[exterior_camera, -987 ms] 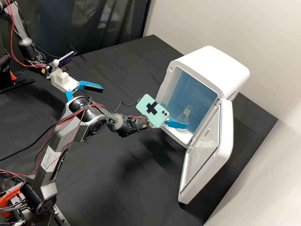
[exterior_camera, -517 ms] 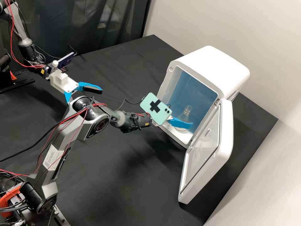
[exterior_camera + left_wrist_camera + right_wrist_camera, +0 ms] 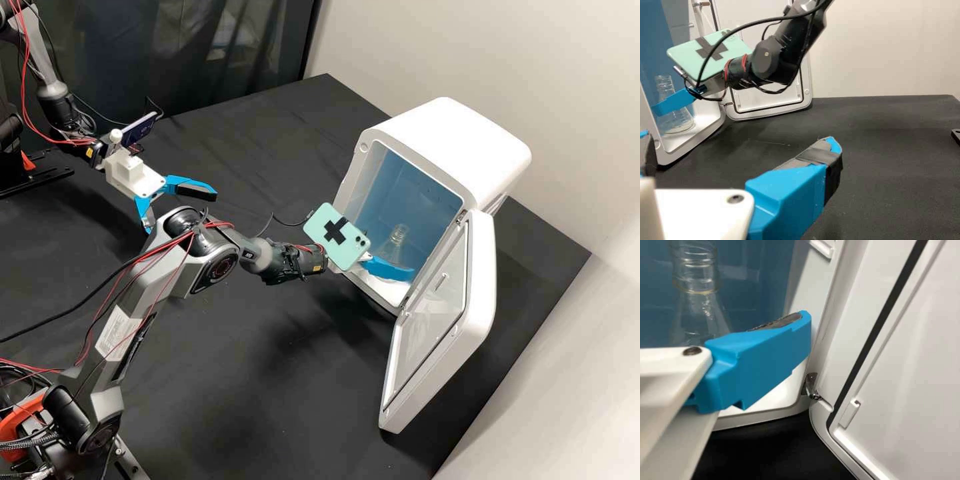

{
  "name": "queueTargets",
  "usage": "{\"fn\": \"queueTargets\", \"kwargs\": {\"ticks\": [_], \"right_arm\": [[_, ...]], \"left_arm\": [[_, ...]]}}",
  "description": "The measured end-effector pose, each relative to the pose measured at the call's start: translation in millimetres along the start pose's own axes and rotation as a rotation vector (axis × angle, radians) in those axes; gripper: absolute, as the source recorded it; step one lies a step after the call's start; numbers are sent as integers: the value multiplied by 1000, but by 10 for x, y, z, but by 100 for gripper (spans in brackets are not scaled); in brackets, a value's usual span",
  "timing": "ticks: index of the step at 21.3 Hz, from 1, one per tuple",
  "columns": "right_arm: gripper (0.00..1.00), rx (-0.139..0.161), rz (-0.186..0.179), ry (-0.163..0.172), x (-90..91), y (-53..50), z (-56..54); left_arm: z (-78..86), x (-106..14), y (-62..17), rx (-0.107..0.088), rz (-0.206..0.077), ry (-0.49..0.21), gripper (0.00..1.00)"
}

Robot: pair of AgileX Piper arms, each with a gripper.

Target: Take the flask out of the incubator

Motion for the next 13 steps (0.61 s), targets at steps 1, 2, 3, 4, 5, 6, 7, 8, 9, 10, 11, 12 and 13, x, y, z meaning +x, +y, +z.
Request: {"fn": "queueTargets", "kwargs": {"ticks": [1,2,3,4,5,6,7,8,9,10,11,12,13], "right_arm": [[100,-4,-4,-3,24,2,-11],[100,-16,-5,-3,57,3,-27],[100,-26,2,-3,95,24,-54],[100,-30,4,-8,129,29,-68],[100,-37,1,-17,174,22,-75],[100,-43,-3,-22,198,18,-81],[100,-46,-8,-29,243,20,-98],[100,-45,-16,-38,274,14,-116],[100,-45,-23,-47,299,7,-119],[100,-47,-27,-54,325,13,-131],[100,-51,-27,-56,348,26,-149],[100,-53,-32,-60,370,19,-163],[100,-52,-32,-62,384,21,-179]], "left_arm": [[0,0,0,0,0,0,100],[0,0,0,0,0,0,100],[0,0,0,0,0,0,100],[0,0,0,0,0,0,100],[0,0,0,0,0,0,100],[0,0,0,0,0,0,100],[0,0,0,0,0,0,100],[0,0,0,0,0,0,100],[0,0,0,0,0,0,100],[0,0,0,0,0,0,100],[0,0,0,0,0,0,100],[-5,-1,-1,0,0,2,100],[-7,2,-9,-2,-2,2,100]]}}
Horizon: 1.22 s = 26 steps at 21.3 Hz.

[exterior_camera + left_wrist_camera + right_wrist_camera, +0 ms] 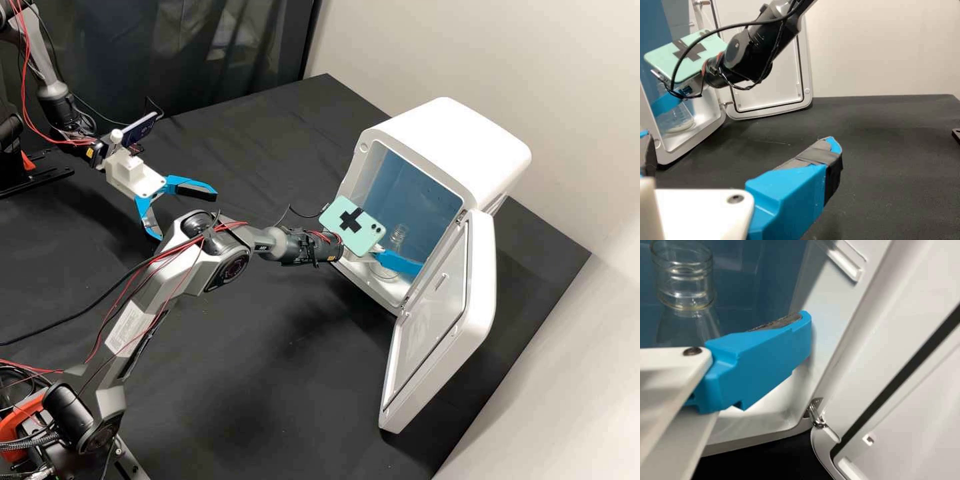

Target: Take the flask out of the incubator

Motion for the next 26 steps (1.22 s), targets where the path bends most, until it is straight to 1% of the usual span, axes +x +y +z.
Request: {"fn": "queueTargets", "kwargs": {"ticks": [3,5,7,8,10,11,15,18,24,26], "right_arm": [[100,-16,-7,-9,55,-9,-25],[100,-15,-16,-17,79,-23,-25],[100,-6,-17,-18,88,-4,-43],[100,5,-21,-18,92,6,-54],[100,4,-17,-16,98,27,-71],[0,4,-17,-15,99,29,-72],[0,8,-24,-11,109,46,-77],[0,9,-32,-12,116,48,-61],[0,12,-30,-21,138,70,-16],[0,10,-34,-25,156,44,5]], "left_arm": [[-6,6,-24,-4,-10,2,100],[-13,6,-30,-5,-12,4,100],[-13,6,-30,-5,-12,4,100],[-13,6,-30,-5,-12,4,100],[-13,6,-30,-5,-12,4,100],[-13,6,-30,-5,-12,4,100],[-13,6,-30,-3,-12,4,100],[-13,6,-30,0,-12,4,100],[-13,6,-30,0,-12,4,100],[-13,6,-30,0,-12,4,100]]}}
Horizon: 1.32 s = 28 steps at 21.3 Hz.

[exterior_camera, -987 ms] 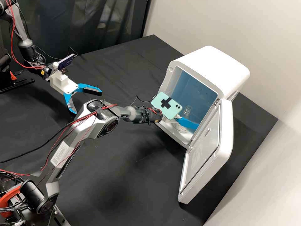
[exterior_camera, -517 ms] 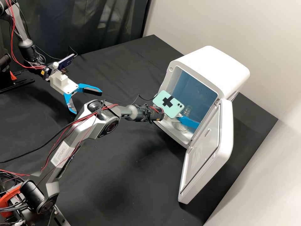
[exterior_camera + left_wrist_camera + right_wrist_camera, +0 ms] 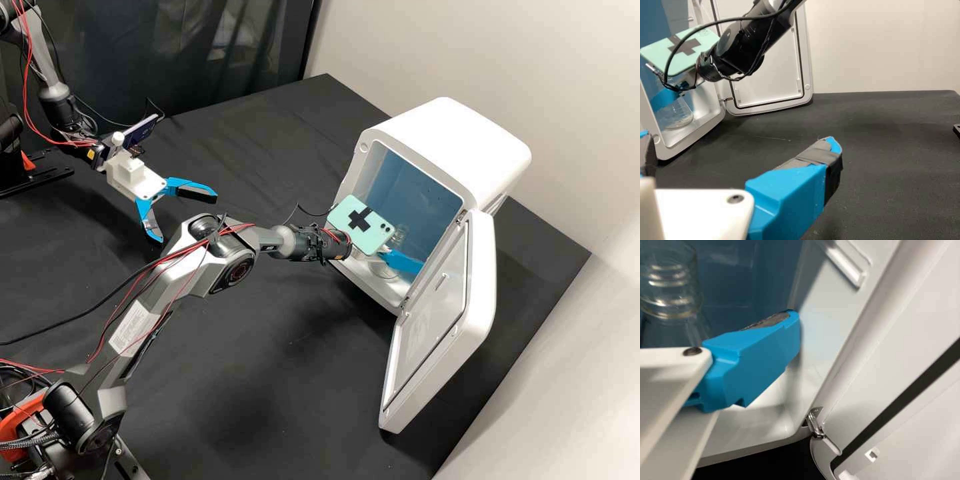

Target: Take the flask out of the incubator

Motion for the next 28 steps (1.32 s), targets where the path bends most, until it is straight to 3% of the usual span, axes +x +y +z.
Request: {"fn": "queueTargets", "kwargs": {"ticks": [14,20,22,28], "right_arm": [[0,10,5,-13,40,17,63],[0,54,5,-13,40,17,63],[0,52,4,-12,41,17,64],[0,89,10,-22,58,50,114]], "left_arm": [[-1,4,5,1,2,0,100],[-1,4,5,1,2,0,100],[-1,4,5,1,2,0,100],[-11,2,6,0,3,4,100]]}}
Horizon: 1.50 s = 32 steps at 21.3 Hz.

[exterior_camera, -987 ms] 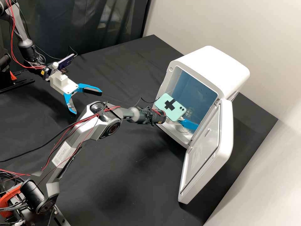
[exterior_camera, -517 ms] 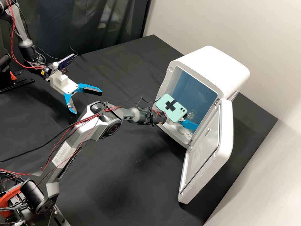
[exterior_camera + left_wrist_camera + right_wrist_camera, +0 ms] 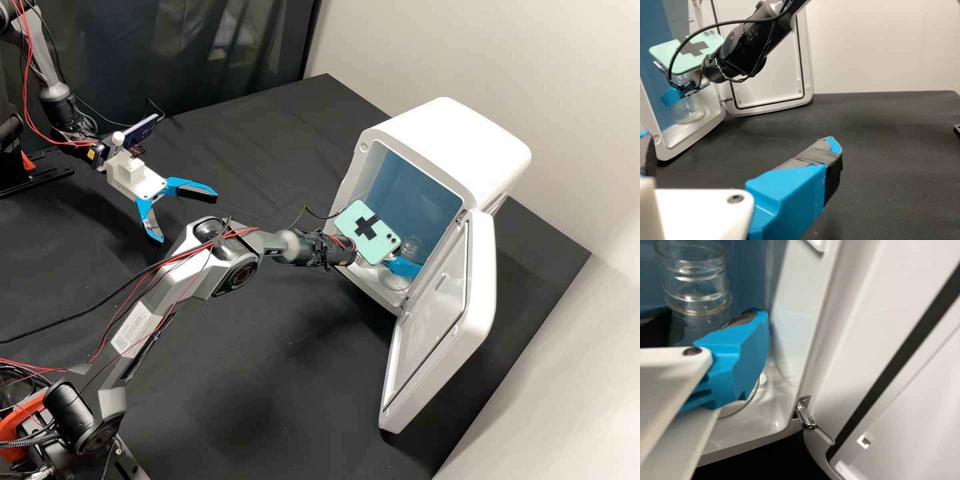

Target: Take the flask out of the incubator

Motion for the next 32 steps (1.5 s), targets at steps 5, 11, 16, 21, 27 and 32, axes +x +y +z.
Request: {"fn": "queueTargets", "kwargs": {"ticks": [5,11,16,21,27,32], "right_arm": [[0,19,2,-3,7,13,17],[0,29,-2,2,5,-2,35],[0,63,-15,27,-110,47,122],[0,128,-33,52,-380,132,205],[0,124,25,158,-778,267,221],[0,110,1,217,-1125,165,402]], "left_arm": [[-14,-4,2,-1,1,6,100],[-14,-4,2,-1,1,6,100],[-14,-4,2,-1,1,6,100],[-14,-4,2,-1,1,6,100],[-14,-4,2,-1,1,6,100],[-14,-4,2,-1,1,6,100]]}}
